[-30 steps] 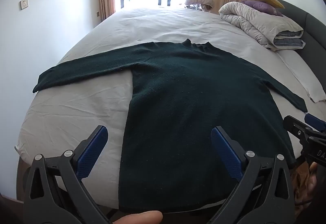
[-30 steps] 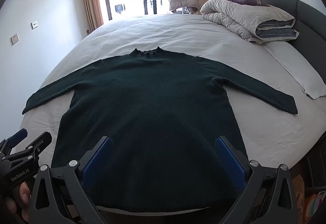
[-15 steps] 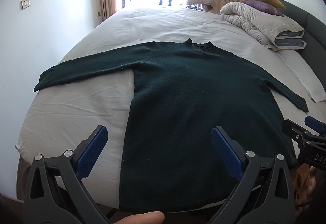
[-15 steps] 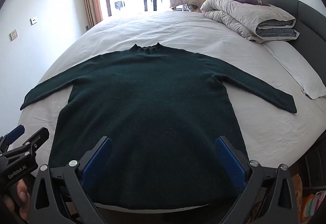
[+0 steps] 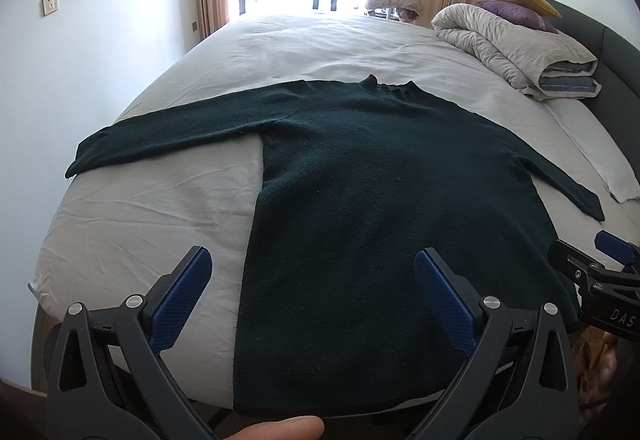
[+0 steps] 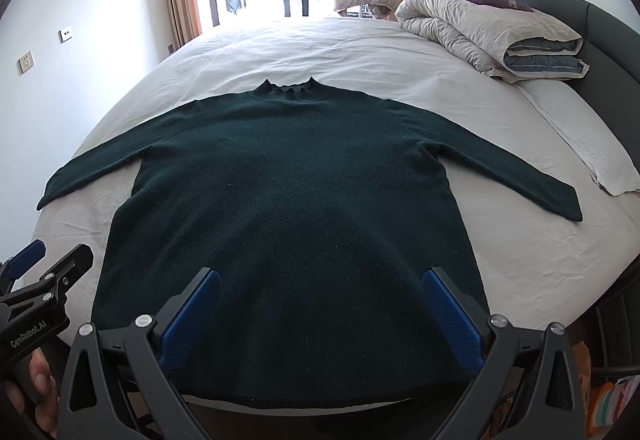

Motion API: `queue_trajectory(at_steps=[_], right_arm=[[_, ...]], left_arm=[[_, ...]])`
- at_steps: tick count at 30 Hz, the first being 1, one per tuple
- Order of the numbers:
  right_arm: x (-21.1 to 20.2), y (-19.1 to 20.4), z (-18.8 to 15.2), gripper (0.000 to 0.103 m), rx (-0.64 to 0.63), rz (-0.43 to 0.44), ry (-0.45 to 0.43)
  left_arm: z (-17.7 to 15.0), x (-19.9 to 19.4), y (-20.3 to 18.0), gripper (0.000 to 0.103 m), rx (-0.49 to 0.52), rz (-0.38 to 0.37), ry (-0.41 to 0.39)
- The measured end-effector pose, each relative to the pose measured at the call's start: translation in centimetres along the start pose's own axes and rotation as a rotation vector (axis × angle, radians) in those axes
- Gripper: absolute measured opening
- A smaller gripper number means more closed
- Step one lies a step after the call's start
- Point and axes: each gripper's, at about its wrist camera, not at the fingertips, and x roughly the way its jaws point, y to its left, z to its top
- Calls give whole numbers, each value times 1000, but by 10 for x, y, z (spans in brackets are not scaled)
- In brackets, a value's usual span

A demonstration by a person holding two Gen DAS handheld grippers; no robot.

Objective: Fold small clothes

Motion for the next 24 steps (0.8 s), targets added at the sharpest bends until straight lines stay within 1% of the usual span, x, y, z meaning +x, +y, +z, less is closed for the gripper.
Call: queue_trajectory(at_steps=[24], right_arm=[[2,0,-2,103,-2,-1,12]], left_arm=[[-1,-1,0,103,0,0,0]])
